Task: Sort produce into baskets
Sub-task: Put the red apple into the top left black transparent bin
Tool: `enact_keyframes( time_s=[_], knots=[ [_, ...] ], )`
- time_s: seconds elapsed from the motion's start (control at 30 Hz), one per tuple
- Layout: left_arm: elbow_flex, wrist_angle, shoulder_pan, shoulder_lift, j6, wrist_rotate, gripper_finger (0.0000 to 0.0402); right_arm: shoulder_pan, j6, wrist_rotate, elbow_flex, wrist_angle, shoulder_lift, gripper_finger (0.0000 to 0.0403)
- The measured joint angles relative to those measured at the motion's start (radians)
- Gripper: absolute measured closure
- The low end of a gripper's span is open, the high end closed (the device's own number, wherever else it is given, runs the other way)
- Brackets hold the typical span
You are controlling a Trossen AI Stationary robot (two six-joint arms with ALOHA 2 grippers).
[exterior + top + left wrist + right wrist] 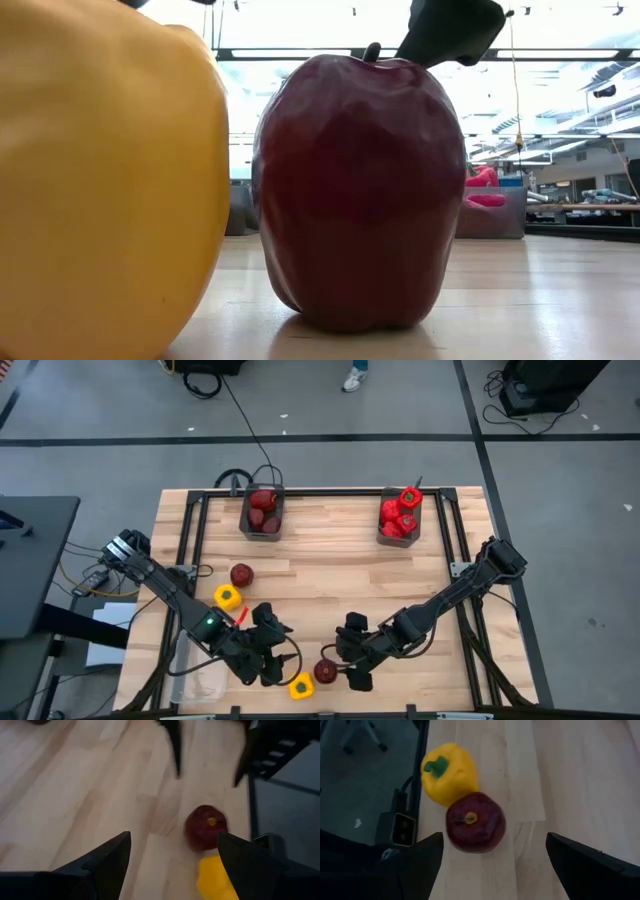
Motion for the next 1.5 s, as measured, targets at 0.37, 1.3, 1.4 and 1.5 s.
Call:
enact_keyframes(
  time_s=[0.37, 1.3, 1.4, 1.5],
  knots=[
    [-0.111, 0.192, -0.002, 0.000, 0.128, 0.065, 0.0101, -0.044, -0.165, -0.128, 0.000, 0.124, 0.081, 0.0018],
    [-0.118, 0.038, 0.050, -0.001, -0.039, 0.089, 0.0101, -0.132, -0.344, -0.272, 0.013, 0.249, 0.186, 0.0160],
    [-0.118, 0.028, 0.059, -0.001, -0.009, 0.086, 0.0101, -0.166, -0.325, -0.304, 0.013, 0.245, 0.172, 0.0161],
    [-0.117, 0.009, 0.073, -0.001, -0.001, 0.085, 0.0101, -0.200, -0.306, -0.322, 0.013, 0.239, 0.155, 0.0161]
  ],
)
